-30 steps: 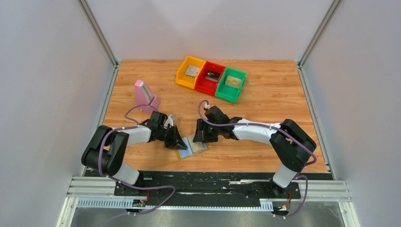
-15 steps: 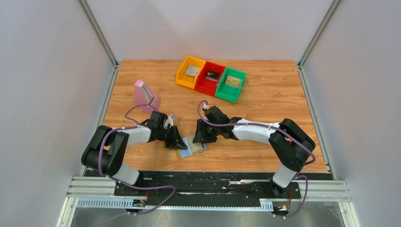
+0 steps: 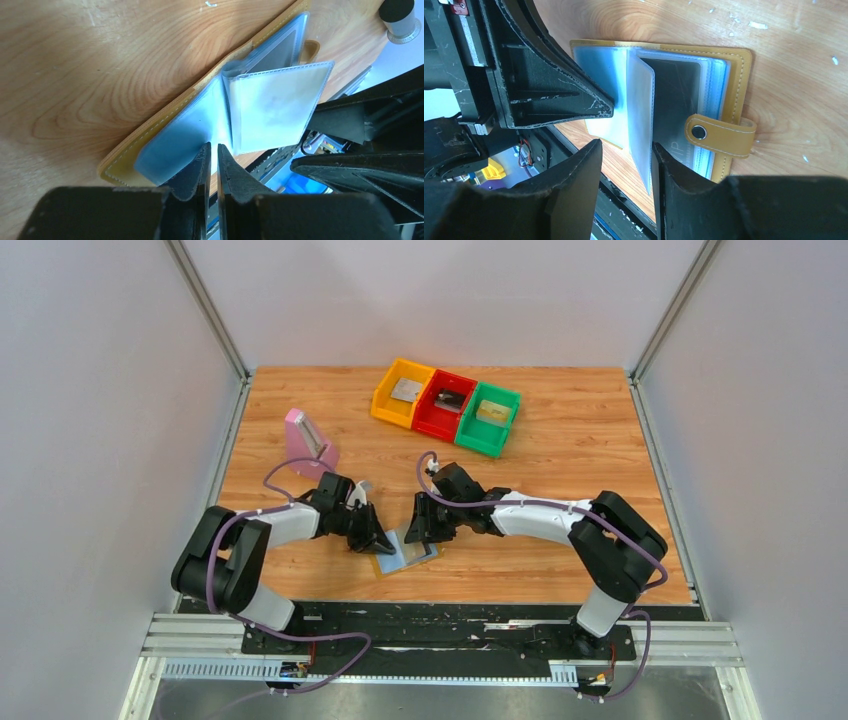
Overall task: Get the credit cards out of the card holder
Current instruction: Remove the credit card from the card holder.
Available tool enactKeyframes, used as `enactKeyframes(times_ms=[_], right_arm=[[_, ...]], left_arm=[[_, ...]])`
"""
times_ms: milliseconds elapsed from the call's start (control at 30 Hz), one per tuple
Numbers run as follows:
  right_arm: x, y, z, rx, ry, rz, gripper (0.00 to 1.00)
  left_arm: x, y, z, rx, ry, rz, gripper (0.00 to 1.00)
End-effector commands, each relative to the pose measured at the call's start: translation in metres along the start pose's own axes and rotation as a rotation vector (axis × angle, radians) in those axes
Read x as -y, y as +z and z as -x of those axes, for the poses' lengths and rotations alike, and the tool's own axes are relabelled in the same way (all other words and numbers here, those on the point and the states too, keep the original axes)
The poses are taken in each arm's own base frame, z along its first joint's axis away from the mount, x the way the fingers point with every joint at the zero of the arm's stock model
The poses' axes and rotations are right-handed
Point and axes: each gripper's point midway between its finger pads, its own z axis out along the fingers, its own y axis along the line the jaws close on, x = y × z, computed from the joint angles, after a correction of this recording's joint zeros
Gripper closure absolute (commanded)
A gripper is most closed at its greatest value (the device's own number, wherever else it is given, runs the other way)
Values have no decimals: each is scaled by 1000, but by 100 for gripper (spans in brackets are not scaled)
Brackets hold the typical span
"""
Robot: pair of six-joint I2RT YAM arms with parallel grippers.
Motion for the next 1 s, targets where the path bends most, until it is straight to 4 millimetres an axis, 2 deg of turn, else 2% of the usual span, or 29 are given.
enactKeyframes(times_ms=[0, 233, 467, 700, 967], right_arm=[[-25, -9, 7, 34, -28, 85, 59], [-37, -8, 2, 23, -39, 115, 59], [-48, -1, -4, -1, -54, 132, 59], [-62, 0, -8, -23, -71, 175, 50], [-67, 2, -13, -67, -108, 211, 45]], left_arm=[[12, -12, 15, 68, 65, 19, 83], [19, -25, 24, 116, 70, 31, 83], [13, -35, 29, 136, 49, 36, 83], [9, -38, 30, 146, 32, 42, 83], [12, -54, 38, 200, 39, 72, 82]])
